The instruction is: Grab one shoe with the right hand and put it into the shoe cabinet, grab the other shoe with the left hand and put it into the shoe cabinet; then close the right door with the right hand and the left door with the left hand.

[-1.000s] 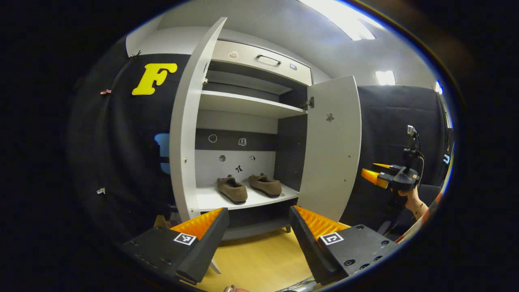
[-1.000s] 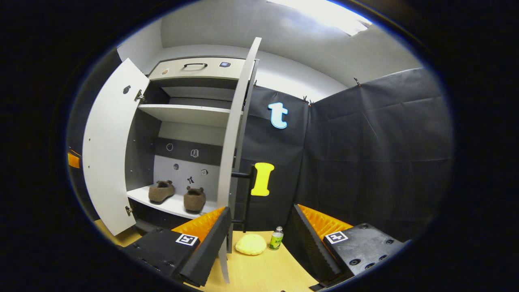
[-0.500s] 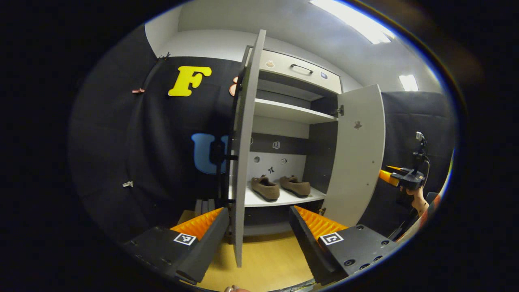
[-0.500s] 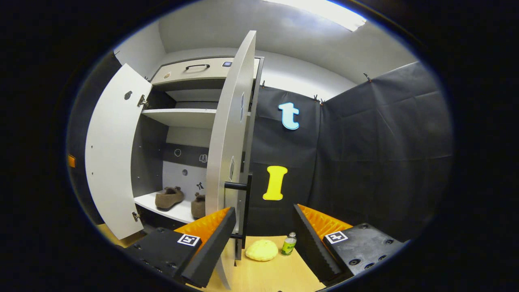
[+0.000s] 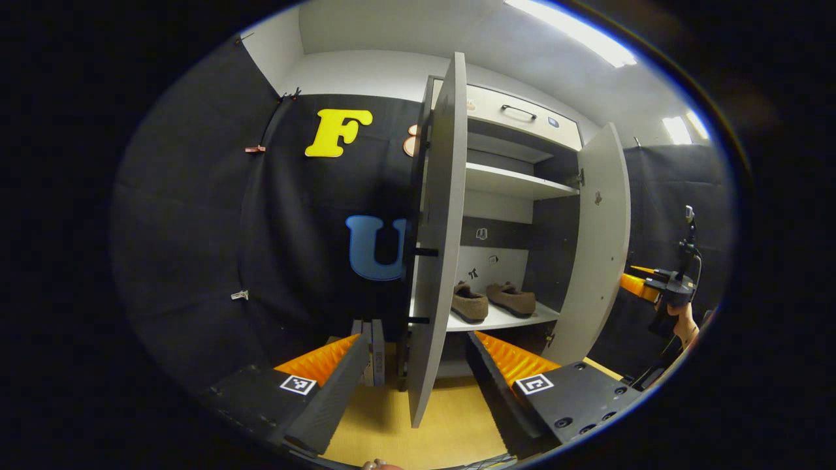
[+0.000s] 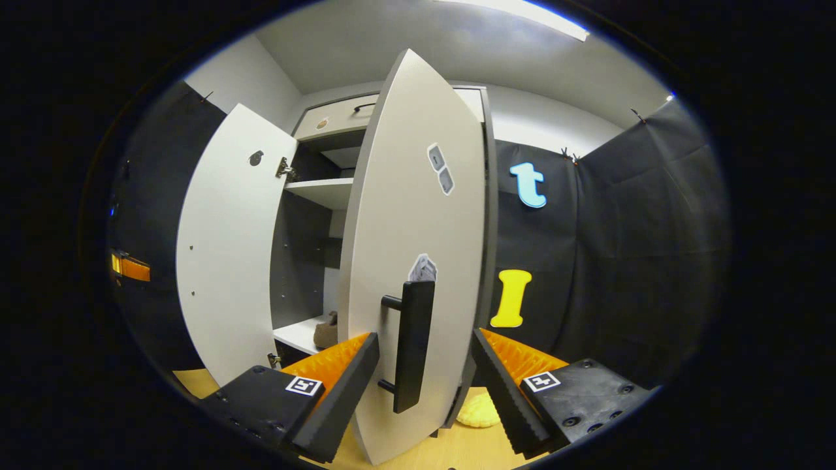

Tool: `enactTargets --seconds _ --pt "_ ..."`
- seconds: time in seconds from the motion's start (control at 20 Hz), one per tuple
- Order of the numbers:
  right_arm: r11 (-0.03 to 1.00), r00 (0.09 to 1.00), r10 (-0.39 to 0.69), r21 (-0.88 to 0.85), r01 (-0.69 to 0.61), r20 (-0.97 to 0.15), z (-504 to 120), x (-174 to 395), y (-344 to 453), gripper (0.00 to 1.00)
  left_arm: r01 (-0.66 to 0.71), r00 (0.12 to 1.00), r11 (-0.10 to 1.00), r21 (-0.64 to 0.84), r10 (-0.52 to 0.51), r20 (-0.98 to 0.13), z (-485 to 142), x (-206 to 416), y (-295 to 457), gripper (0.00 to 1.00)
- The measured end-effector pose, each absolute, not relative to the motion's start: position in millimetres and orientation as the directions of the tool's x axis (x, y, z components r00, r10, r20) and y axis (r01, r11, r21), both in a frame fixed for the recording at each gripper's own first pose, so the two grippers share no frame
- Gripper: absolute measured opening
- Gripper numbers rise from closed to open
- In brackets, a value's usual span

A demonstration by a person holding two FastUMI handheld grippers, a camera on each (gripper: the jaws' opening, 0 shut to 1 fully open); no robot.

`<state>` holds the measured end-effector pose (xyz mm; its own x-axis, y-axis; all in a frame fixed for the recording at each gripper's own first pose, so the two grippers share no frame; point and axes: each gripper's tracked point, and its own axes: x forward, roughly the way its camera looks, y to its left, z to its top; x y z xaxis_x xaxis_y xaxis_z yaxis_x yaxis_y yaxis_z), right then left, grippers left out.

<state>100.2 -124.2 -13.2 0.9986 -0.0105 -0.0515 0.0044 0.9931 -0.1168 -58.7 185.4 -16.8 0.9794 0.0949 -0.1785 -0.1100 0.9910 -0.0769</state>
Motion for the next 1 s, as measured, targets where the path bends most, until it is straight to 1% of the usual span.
enactTargets --seconds 0.1,0.15,0.2,0.35,0.55,0.65,0.8,1.0 --pt "0.992 0.995 0.070 -0.097 -0.077 -0.077 -26 112 -93 0.96 -0.126 0.975 0.989 -0.070 0.111 -0.192 -21 -61 189 0.95" --pt "0.990 0.993 0.086 -0.104 -0.094 -0.080 -31 117 -84 1.00 -0.133 0.974 0.989 -0.071 0.117 -0.193 -21 -61 192 0.95" --pt "0.986 0.993 0.096 -0.131 -0.105 -0.076 -32 118 -77 0.98 -0.141 0.974 0.987 -0.073 0.125 -0.188 -20 -59 196 0.95" --pt "0.976 0.993 0.102 -0.188 -0.112 -0.058 -28 111 -69 0.98 -0.146 0.978 0.985 -0.091 0.130 -0.163 -16 -46 207 0.95" --pt "0.980 0.994 0.063 -0.182 -0.078 -0.085 -35 96 -81 0.98 -0.128 0.984 0.985 -0.114 0.112 -0.137 -14 -18 217 0.95" --pt "0.985 0.994 0.030 -0.166 -0.047 -0.102 -40 88 -92 0.98 -0.128 0.984 0.987 -0.096 0.115 -0.137 -15 -5 224 0.95" --pt "0.992 0.992 -0.011 -0.129 -0.006 -0.128 -48 78 -104 0.98 -0.077 0.989 0.995 -0.063 0.069 -0.129 -16 15 220 0.95" --pt "0.992 0.988 -0.044 -0.125 0.026 -0.148 -54 70 -111 0.98 -0.053 0.991 0.997 -0.064 0.045 -0.126 -17 24 218 0.95"
